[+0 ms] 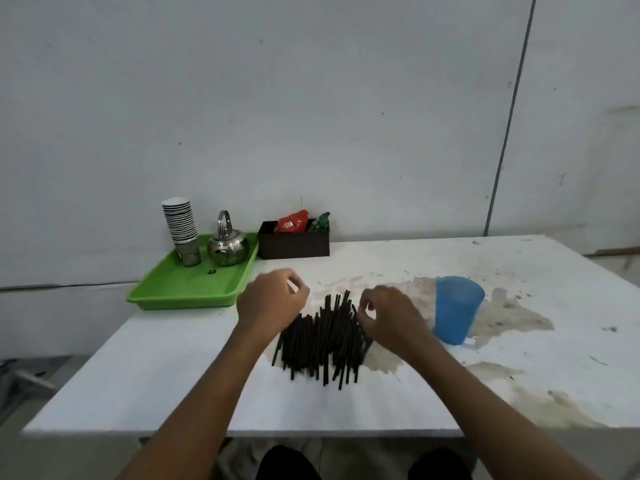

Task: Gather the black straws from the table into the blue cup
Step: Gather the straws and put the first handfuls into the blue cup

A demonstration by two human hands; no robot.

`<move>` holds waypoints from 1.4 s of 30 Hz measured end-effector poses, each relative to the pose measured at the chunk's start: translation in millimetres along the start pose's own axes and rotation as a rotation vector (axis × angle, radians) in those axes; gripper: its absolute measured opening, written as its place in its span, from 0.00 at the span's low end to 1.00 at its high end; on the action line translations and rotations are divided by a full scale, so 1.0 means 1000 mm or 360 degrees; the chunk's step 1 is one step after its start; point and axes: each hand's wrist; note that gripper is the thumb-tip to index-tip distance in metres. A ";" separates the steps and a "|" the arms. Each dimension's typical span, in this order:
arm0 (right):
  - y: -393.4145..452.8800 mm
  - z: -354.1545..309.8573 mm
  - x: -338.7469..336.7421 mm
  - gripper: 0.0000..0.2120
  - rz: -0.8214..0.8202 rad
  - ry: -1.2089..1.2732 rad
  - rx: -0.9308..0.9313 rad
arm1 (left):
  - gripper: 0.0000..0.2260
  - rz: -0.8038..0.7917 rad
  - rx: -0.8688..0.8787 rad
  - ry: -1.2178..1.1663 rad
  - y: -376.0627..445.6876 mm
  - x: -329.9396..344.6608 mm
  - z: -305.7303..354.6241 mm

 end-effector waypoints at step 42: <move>-0.020 0.018 0.092 0.15 -0.0090 0.0220 -0.0061 | 0.27 -0.0580 -0.0439 -0.0471 0.022 0.089 -0.051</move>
Point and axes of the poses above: each hand's wrist, its own y-axis towards the middle knuckle, its own x-axis out of the palm, z = x × y, and after that the axes turned 5 degrees about -z, right-handed
